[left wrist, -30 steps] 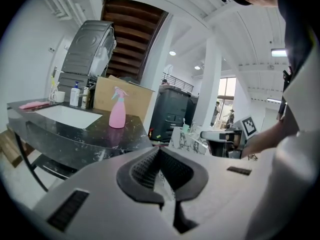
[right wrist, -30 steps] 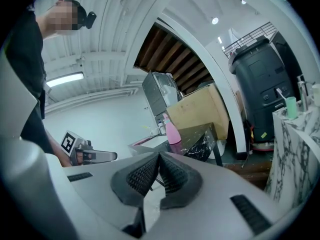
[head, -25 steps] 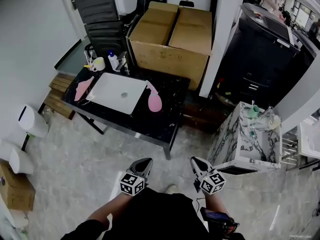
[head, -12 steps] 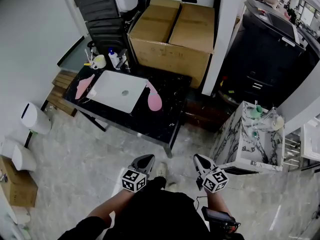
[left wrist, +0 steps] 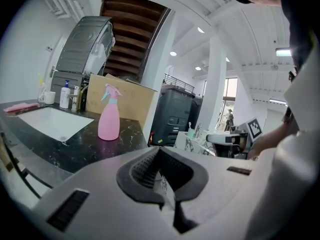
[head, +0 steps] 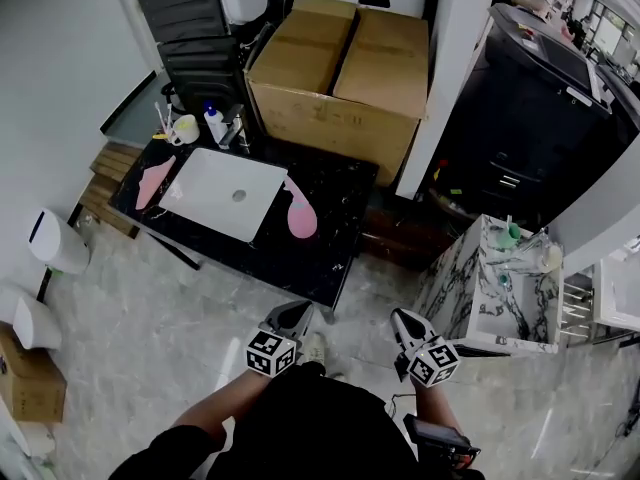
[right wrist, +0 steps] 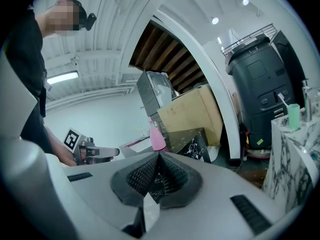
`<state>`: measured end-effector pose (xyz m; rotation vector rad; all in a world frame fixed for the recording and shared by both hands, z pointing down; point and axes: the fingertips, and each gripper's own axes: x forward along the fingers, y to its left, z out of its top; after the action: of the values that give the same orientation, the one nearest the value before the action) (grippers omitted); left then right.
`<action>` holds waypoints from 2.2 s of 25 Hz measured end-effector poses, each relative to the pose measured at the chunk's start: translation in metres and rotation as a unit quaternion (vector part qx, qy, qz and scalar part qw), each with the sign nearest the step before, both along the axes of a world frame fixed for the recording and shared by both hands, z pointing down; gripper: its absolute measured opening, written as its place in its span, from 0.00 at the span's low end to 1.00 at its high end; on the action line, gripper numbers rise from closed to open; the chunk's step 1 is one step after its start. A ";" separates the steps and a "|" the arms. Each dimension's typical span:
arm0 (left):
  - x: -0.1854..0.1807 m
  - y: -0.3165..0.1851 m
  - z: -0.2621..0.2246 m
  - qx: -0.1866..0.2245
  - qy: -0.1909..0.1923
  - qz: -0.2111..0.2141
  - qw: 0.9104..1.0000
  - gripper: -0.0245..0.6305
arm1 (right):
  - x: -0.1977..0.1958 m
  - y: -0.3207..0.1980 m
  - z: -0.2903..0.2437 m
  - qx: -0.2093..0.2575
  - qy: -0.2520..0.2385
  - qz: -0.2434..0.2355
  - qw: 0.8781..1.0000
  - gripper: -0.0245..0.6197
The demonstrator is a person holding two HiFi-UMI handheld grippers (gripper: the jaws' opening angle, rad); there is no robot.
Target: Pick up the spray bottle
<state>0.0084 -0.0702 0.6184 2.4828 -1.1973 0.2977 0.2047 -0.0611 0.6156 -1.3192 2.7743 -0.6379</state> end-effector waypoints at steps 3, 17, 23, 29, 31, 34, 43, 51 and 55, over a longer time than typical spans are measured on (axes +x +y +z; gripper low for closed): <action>-0.009 -0.020 -0.001 0.001 0.001 -0.006 1.000 0.05 | -0.005 -0.020 -0.005 0.003 0.003 -0.002 1.000 0.08; -0.046 -0.103 -0.015 0.028 0.007 0.000 1.000 0.05 | -0.037 -0.090 -0.021 0.013 0.021 0.015 1.000 0.08; -0.053 -0.130 -0.023 0.044 0.006 0.004 0.999 0.05 | -0.049 -0.104 -0.026 0.016 0.031 0.015 0.999 0.08; -0.053 -0.154 -0.026 0.056 -0.010 -0.005 0.998 0.16 | -0.050 -0.109 -0.025 0.010 0.031 0.011 0.999 0.08; -0.054 -0.162 -0.028 0.061 -0.018 -0.011 0.998 0.19 | -0.048 -0.110 -0.022 0.009 0.028 0.011 0.999 0.08; -0.053 -0.172 -0.030 0.065 -0.030 -0.020 0.997 0.23 | -0.045 -0.113 -0.020 0.007 0.024 0.006 1.000 0.08; -0.056 -0.209 -0.039 0.075 -0.064 -0.071 0.993 0.31 | -0.027 -0.135 -0.022 0.002 0.016 -0.027 1.000 0.08; -0.060 -0.241 -0.039 0.077 -0.097 -0.092 0.988 0.36 | -0.019 -0.143 -0.021 0.001 0.011 -0.049 0.999 0.08; -0.057 -0.250 -0.039 0.075 -0.105 -0.094 0.987 0.36 | -0.009 -0.145 -0.021 -0.002 0.011 -0.047 0.999 0.08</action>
<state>-0.0486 -0.3201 0.5794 2.4877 -1.5812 0.4418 0.1957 -0.2063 0.5947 -1.2106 2.8689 -0.6359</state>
